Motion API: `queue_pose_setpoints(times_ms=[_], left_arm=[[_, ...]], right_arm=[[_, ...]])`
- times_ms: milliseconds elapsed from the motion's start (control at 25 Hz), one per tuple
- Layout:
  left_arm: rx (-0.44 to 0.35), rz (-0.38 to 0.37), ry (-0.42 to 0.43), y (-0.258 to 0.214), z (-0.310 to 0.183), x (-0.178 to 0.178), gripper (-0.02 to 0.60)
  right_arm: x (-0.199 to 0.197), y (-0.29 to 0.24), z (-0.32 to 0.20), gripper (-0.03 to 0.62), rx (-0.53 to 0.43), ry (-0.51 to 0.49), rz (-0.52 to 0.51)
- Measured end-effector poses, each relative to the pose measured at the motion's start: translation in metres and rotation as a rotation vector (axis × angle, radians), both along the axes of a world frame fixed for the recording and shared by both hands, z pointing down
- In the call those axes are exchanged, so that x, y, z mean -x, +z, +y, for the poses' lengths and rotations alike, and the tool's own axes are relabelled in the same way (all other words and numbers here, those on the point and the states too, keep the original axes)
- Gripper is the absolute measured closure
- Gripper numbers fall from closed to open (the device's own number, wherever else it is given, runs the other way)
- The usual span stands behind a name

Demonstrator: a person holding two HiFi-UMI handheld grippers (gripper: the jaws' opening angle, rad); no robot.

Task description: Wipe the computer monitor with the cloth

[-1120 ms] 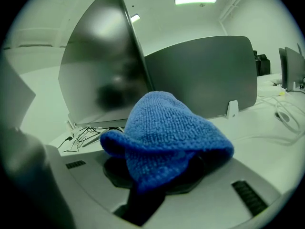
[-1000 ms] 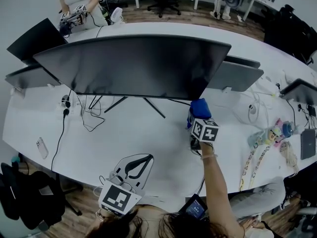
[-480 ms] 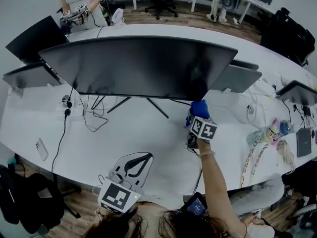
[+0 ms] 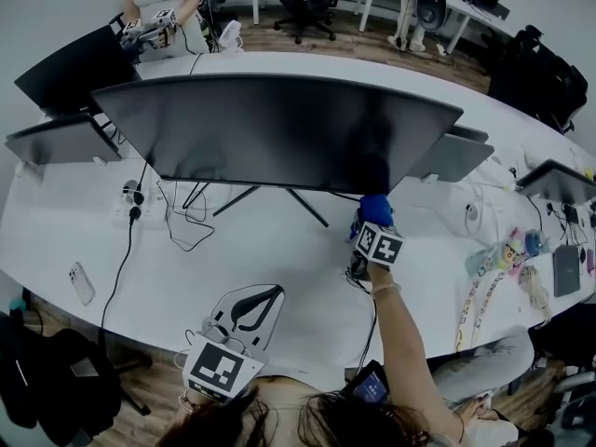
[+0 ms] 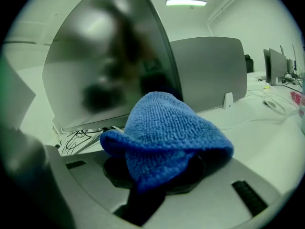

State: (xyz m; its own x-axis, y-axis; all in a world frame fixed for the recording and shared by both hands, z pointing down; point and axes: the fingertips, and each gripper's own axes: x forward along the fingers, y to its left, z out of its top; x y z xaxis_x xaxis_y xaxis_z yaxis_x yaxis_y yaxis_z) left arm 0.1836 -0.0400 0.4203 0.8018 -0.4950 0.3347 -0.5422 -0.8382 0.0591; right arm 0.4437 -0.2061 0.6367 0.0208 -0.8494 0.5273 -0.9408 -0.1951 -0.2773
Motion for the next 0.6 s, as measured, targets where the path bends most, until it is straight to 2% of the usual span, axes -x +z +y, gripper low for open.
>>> queue_pose_setpoints(times_ms=[600], left_arm=[[-0.019, 0.016, -0.031, -0.004, -0.018, 0.047, 0.572]], right_arm=[[0.006, 0.002, -0.003, 0.493, 0.019, 0.041, 0.057]])
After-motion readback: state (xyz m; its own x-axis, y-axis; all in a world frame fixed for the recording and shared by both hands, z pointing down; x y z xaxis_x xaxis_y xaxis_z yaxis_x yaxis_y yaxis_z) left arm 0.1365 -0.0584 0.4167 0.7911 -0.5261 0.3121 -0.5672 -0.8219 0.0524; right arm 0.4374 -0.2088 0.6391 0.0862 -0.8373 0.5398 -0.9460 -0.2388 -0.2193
